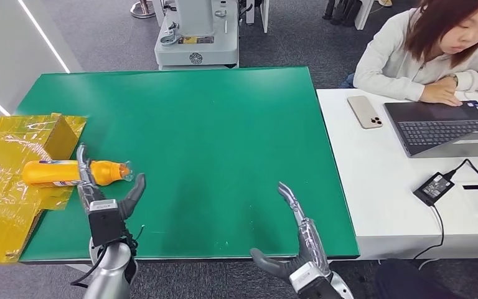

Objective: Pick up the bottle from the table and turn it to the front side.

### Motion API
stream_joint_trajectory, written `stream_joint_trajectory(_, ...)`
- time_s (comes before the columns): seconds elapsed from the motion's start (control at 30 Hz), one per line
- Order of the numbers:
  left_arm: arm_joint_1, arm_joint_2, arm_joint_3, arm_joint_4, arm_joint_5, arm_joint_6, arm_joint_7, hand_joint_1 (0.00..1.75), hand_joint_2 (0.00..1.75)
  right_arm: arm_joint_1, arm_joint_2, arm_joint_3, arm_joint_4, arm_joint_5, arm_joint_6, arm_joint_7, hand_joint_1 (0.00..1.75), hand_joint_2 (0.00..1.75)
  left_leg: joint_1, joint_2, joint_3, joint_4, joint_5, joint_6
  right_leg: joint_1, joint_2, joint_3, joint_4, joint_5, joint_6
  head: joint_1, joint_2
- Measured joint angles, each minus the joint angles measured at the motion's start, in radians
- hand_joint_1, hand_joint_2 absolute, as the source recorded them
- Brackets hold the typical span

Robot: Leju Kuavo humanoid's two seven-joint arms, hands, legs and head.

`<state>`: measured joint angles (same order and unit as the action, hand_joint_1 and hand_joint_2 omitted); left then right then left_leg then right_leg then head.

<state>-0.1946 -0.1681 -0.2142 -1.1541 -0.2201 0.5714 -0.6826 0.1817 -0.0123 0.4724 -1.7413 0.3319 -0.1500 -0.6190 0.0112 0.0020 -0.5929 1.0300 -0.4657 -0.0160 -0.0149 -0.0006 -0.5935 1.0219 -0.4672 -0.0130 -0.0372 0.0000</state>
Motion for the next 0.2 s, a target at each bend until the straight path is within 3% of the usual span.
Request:
stream_joint_trajectory(0.1, 0.020, -0.008, -0.083, -0.041, 0.159, -0.169, 0.009, 0.00, 1.75, 0.018, 0.001, -0.015, -0.018, -0.042, -0.033, 0.002, 0.00, 1.75, 0.000, 0.000, 0.000, 0.000, 0.000, 0.000, 0.000, 0.000, 0.000, 0.000, 0.000, 0.000, 0.000, 0.000)
stream_joint_trajectory(0.2, 0.037, -0.016, -0.141, -0.067, 0.216, -0.261, 0.018, 0.00, 1.75, 0.038, 0.007, -0.038, -0.038, -0.091, -0.050, 0.004, 0.00, 1.75, 0.000, 0.000, 0.000, 0.000, 0.000, 0.000, 0.000, 0.000, 0.000, 0.000, 0.000, 0.000, 0.000, 0.000)
